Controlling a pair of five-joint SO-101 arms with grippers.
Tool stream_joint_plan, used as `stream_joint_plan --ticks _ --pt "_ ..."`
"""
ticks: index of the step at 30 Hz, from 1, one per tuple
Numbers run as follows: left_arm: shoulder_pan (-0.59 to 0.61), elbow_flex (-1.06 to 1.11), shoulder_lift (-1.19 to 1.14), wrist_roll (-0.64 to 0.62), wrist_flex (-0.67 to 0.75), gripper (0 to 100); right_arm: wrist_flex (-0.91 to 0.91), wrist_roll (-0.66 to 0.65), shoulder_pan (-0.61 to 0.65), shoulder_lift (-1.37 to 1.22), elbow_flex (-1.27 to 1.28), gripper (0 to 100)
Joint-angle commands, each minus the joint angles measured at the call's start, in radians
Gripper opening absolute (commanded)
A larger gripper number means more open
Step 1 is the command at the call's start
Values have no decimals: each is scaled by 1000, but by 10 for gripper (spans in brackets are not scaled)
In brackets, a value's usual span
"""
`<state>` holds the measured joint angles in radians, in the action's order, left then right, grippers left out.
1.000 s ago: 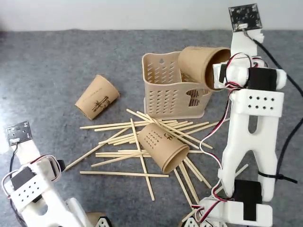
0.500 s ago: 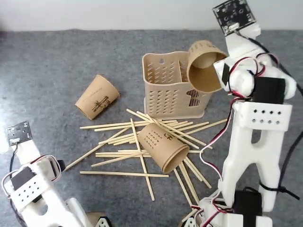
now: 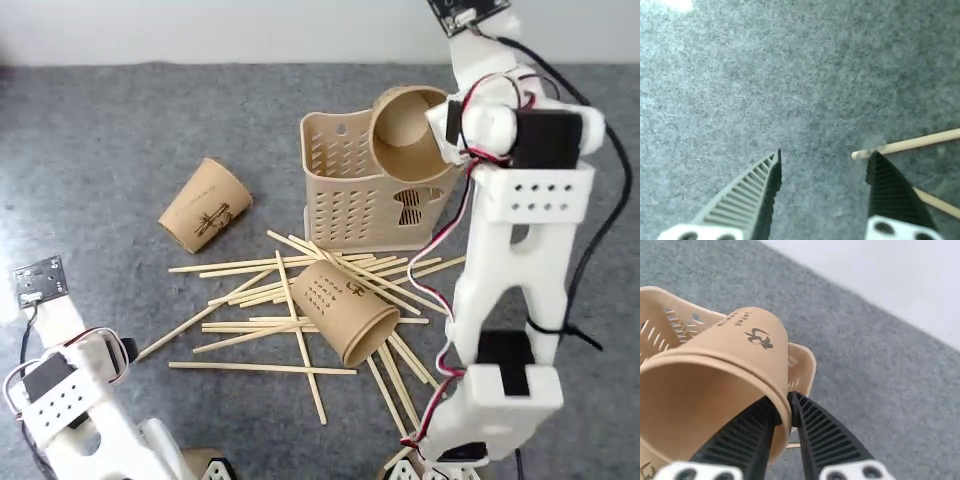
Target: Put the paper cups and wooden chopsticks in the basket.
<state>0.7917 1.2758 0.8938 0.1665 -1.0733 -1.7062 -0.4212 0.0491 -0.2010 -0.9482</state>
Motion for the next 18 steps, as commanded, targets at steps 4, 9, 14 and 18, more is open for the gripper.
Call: stream_joint_plan --ticks 4,9,14,18 --pt "2 -1 17 8 17 268 -87 78 -35 -53 -135 13" --pt "2 -1 17 8 17 268 -91 89 -71 -54 -115 13" --pt "0 -1 17 8 17 268 -91 83 -73 5 0 13" --pt "0 2 17 8 29 268 -90 83 -65 77 92 14"
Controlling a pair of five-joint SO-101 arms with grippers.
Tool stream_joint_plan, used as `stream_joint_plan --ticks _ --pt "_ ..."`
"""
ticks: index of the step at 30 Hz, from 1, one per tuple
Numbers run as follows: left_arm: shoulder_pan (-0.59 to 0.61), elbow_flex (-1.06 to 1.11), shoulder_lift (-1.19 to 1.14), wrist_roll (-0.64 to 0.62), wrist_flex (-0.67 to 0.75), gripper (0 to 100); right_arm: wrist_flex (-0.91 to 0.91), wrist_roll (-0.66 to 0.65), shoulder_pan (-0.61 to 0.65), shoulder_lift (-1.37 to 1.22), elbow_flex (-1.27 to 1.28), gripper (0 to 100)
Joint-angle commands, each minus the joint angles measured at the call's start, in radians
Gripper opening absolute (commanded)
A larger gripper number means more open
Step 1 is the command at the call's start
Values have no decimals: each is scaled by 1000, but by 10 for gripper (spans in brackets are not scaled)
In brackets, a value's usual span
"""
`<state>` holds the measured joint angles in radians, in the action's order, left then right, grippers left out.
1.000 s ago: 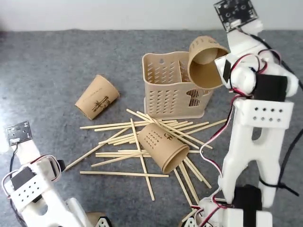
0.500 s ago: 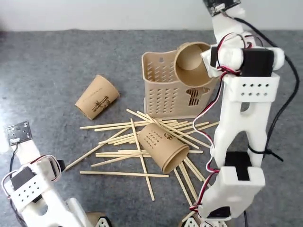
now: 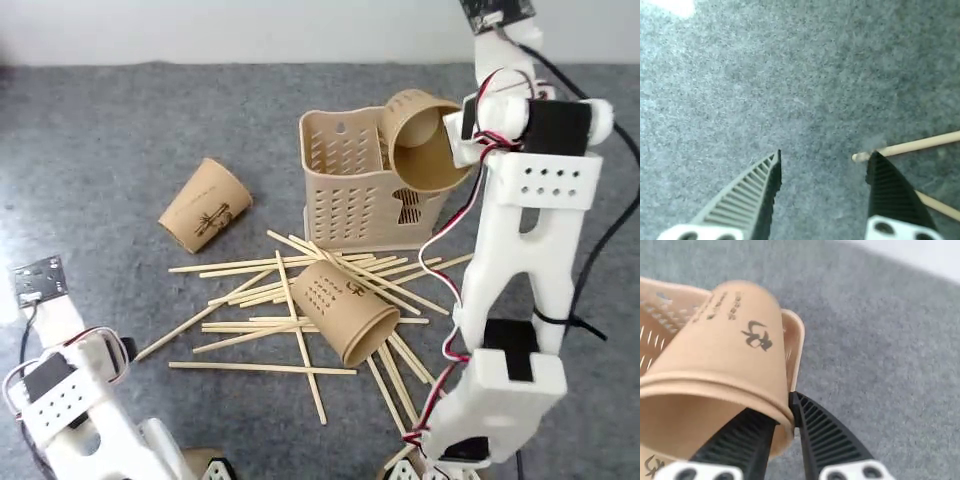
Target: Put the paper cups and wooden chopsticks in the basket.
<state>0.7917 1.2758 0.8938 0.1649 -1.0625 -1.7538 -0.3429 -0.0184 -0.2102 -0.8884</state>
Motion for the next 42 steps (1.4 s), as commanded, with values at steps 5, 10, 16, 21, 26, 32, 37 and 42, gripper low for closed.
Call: stream_joint_plan --ticks 5,10,16,21,26,32,37,42 --pt "0 2 17 9 18 268 -41 3 4 93 74 16" --pt "0 2 17 9 18 268 -27 9 16 101 71 143" --pt "0 2 17 9 18 268 97 9 50 117 71 178" --pt "0 2 17 9 18 268 194 11 101 108 71 179" --pt "0 2 17 9 18 268 321 12 140 107 71 177" --pt "0 2 17 9 18 268 449 12 147 71 81 177" --pt "0 2 17 9 18 268 472 12 139 -48 81 177" --pt "-2 2 17 9 18 268 423 12 105 -97 77 177"
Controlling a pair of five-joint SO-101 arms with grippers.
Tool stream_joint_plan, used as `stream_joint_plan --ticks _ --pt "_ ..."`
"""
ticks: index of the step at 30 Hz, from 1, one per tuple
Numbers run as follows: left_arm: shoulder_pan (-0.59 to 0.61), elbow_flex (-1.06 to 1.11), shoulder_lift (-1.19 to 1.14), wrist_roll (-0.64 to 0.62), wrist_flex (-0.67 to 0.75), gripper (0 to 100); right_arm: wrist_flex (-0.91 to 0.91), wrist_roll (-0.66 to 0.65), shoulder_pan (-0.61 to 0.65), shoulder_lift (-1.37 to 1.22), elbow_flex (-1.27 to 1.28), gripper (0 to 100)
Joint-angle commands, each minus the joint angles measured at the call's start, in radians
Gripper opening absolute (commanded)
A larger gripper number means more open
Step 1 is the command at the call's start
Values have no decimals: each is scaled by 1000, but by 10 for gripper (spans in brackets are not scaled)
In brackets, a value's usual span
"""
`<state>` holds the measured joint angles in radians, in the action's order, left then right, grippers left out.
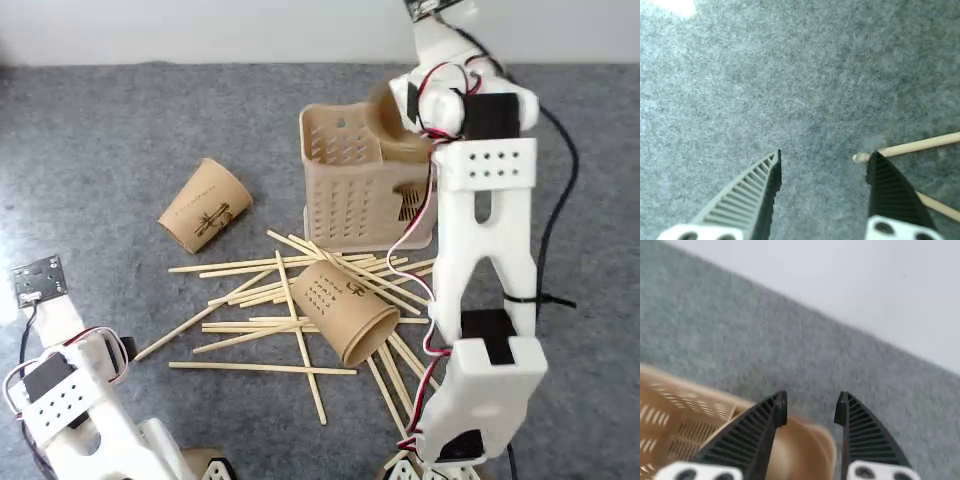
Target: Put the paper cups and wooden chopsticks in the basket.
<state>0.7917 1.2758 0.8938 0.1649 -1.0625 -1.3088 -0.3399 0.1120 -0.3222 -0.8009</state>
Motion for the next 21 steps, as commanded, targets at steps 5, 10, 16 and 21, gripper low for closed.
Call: stream_joint_plan --ticks 5,10,16,21 --pt "-3 2 17 9 18 268 -91 9 -41 15 -11 176" --pt "-3 2 17 9 18 268 -150 9 -41 39 -12 176" --pt "-3 2 17 9 18 268 -331 9 -2 177 -11 176" --pt "-3 2 17 9 18 268 -490 2 19 206 0 176"
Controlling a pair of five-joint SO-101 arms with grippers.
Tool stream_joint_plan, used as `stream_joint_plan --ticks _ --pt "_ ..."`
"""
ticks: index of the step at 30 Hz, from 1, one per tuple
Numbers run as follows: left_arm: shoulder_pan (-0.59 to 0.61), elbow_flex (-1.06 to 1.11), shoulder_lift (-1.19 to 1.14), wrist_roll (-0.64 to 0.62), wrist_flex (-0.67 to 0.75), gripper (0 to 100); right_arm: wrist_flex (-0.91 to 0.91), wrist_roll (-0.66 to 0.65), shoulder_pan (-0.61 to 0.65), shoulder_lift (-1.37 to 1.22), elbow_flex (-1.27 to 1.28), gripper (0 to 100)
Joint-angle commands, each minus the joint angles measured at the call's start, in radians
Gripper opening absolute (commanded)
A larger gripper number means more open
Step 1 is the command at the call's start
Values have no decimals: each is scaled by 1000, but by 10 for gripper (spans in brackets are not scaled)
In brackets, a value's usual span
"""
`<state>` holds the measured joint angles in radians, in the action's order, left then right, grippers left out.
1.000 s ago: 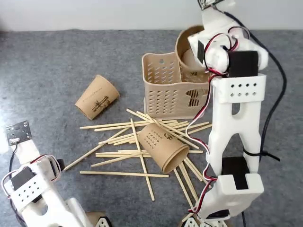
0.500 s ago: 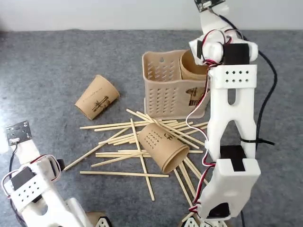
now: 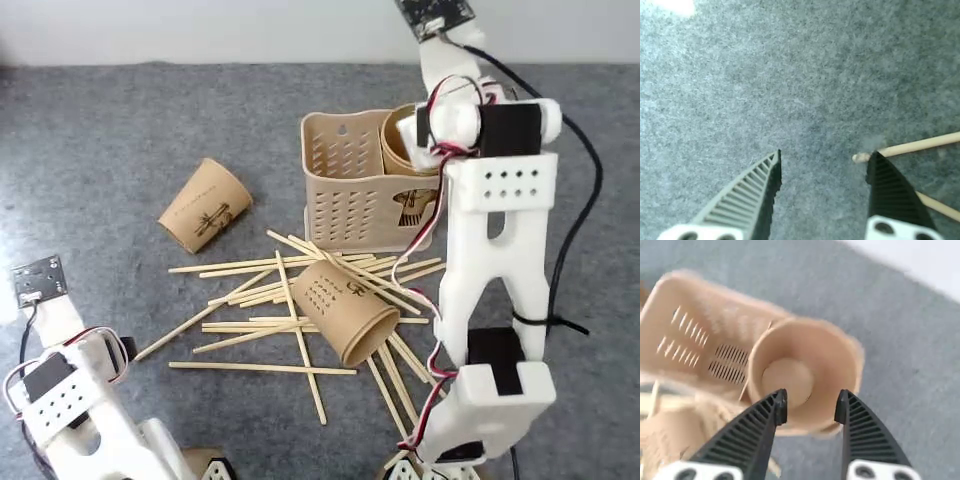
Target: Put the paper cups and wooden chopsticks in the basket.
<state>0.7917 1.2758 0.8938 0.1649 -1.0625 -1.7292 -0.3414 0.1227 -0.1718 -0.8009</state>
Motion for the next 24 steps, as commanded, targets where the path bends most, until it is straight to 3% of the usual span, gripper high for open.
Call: stream_joint_plan --ticks 1,12,20,24 --pt "-3 2 17 9 18 268 -68 3 -1 59 28 176" --pt "-3 2 17 9 18 268 -65 -285 -24 312 496 175" --pt "-3 2 17 9 18 268 -4 -325 -19 653 772 176" --pt "-3 2 17 9 18 268 127 -351 -21 723 872 177"
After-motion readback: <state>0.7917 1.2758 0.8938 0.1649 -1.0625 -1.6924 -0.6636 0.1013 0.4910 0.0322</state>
